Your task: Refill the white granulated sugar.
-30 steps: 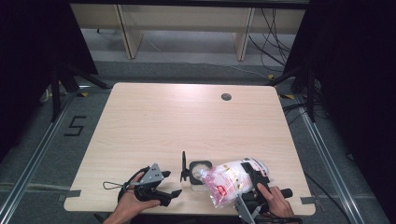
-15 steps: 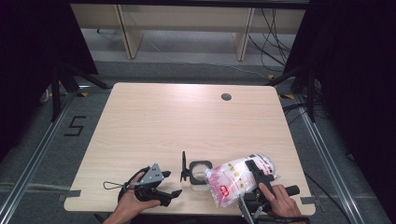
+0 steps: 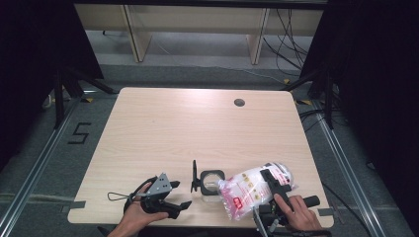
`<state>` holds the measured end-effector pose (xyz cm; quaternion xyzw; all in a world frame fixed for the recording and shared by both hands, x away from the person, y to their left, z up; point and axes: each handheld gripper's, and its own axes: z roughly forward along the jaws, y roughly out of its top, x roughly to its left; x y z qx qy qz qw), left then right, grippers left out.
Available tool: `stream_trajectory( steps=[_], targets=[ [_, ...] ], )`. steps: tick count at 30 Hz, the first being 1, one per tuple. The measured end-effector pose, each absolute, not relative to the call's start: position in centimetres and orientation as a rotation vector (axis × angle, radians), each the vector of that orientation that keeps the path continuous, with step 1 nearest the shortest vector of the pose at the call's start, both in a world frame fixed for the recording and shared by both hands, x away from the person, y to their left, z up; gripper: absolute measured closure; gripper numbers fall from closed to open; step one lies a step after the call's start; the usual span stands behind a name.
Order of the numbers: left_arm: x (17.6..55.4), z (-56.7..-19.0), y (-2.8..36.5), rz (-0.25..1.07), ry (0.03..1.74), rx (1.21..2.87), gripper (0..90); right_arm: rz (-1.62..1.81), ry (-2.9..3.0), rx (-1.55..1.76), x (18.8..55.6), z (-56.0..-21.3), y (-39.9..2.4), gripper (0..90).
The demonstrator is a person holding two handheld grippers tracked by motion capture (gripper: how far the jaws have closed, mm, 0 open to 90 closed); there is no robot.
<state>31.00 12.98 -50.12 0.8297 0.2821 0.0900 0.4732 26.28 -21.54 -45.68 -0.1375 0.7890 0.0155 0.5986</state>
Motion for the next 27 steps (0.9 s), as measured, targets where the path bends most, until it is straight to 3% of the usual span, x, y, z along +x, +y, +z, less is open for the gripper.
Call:
stream_trajectory(
  steps=[27],
  targets=[
    [31.24,-50.30,13.36,0.248,0.653,2.088,21.0,-0.041,1.755,-0.391,26.01,-45.23,-21.29,36.7]
  ],
)
